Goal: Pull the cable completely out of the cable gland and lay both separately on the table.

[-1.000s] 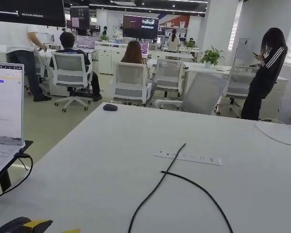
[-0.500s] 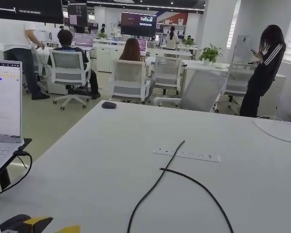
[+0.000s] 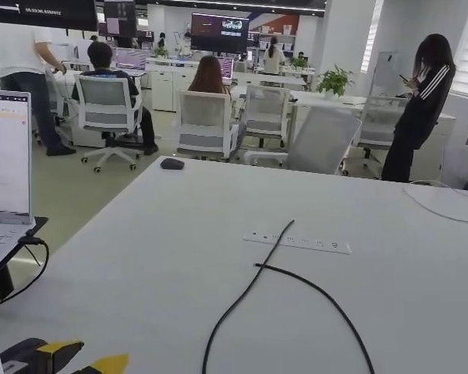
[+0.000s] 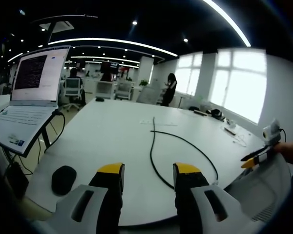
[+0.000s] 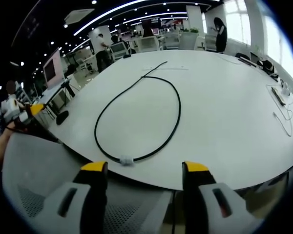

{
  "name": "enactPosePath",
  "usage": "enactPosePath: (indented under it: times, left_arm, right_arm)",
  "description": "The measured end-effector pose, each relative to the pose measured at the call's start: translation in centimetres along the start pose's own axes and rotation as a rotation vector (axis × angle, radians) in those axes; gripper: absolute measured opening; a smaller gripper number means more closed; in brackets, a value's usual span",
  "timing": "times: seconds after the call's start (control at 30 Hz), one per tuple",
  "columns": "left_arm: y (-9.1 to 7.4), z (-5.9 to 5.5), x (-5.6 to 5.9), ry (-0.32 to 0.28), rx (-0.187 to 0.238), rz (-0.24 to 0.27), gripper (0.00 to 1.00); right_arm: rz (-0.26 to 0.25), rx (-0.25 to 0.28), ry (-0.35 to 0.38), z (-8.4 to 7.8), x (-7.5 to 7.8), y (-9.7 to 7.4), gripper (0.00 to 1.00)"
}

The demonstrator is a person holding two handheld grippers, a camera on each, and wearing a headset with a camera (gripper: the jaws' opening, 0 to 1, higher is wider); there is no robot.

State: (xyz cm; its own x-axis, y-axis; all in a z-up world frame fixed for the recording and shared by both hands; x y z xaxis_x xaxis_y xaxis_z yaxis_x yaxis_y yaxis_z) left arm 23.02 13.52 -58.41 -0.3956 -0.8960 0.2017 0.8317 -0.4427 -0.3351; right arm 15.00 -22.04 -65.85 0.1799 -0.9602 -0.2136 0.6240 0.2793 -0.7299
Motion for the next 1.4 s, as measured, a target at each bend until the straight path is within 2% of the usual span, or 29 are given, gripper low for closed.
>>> enactPosePath:
  times: [0.07, 0.13, 0.23, 0.3, 0.37, 0.5, 0.6, 0.7, 0.8, 0.9, 0.97, 1.03, 1.1, 1.17, 1.27, 1.4]
  left_arm:
    - [0.1, 0.1, 0.4, 0.021, -0.010, -0.011, 0.41]
    - [0.1, -0.2, 0.8, 0.074, -0.043, -0.019, 0.40]
    - [0.1, -0.1, 1.4, 0.118, -0.064, -0.035, 0.38]
    - [0.2, -0.1, 1.8, 0.171, -0.093, -0.059, 0.36]
    - [0.3, -0.2, 2.4, 0.237, -0.134, -0.081, 0.36]
    - [0.7, 0.2, 4.2, 0.316, -0.178, -0.152, 0.36]
    - [1.2, 0.5, 5.3, 0.335, -0.202, -0.194, 0.36]
    - [1.5, -0.7, 6.9, 0.363, -0.308, -0.299, 0.36]
    - [2.3, -0.9, 8.1, 0.388, -0.319, -0.339, 0.36]
    - [2.9, -1.6, 9.0, 0.460, -0.359, -0.372, 0.38]
    - [3.3, -1.7, 9.6, 0.465, -0.368, -0.392, 0.37]
    - [4.1, -1.6, 10.1, 0.461, -0.370, -0.413, 0.40]
    - [4.5, -1.7, 10.7, 0.485, -0.376, -0.438, 0.44]
    - [4.9, -1.9, 11.3, 0.500, -0.400, -0.473, 0.41]
    - [5.8, -2.0, 12.3, 0.513, -0.402, -0.502, 0.41]
    - [6.9, -2.6, 13.6, 0.550, -0.428, -0.552, 0.39]
  right_arm:
    - [-0.004, -0.003, -0.007, 0.0, 0.1, 0.0, 0.64]
    - [0.001, -0.007, -0.016, 0.0, 0.0, 0.1, 0.64]
    - [0.004, -0.006, -0.014, 0.0, 0.0, 0.1, 0.64]
    - [0.014, 0.017, -0.006, 0.3, -0.1, 0.0, 0.65]
    - [0.018, 0.016, -0.009, 0.3, -0.2, 0.0, 0.65]
    - [0.026, 0.021, -0.008, 0.4, -0.3, 0.0, 0.64]
    - [0.033, 0.040, -0.001, 0.7, -0.4, 0.0, 0.63]
    - [0.028, 0.051, -0.012, 0.9, -0.4, -0.1, 0.62]
    - [0.032, 0.046, -0.016, 0.8, -0.5, 0.0, 0.62]
    - [0.035, 0.044, -0.017, 0.8, -0.5, 0.0, 0.62]
    - [0.039, 0.050, -0.016, 0.9, -0.6, 0.0, 0.62]
    - [0.036, 0.051, -0.016, 1.0, -0.5, 0.0, 0.62]
    - [0.040, 0.049, -0.020, 1.0, -0.6, 0.1, 0.62]
    - [0.042, 0.037, -0.028, 0.8, -0.7, 0.2, 0.62]
    - [0.043, 0.037, -0.033, 0.8, -0.7, 0.2, 0.61]
    - [0.046, 0.018, -0.043, 0.6, -0.8, 0.3, 0.60]
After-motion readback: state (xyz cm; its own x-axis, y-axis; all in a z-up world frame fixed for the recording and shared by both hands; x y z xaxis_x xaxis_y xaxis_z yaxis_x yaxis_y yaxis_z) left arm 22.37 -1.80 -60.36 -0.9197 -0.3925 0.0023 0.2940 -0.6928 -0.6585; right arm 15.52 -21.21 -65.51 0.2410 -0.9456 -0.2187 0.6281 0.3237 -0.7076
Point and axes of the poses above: the centre of the closed fingertips' face, and the gripper's own axes: y roughly forward along the fingers, x roughly to its right, z roughly out of its top, the point moved 1 cm from there along -y, roughly backward along the fingers, and after that the axes turned 2 degrees about -x, right-handed, at the moved point
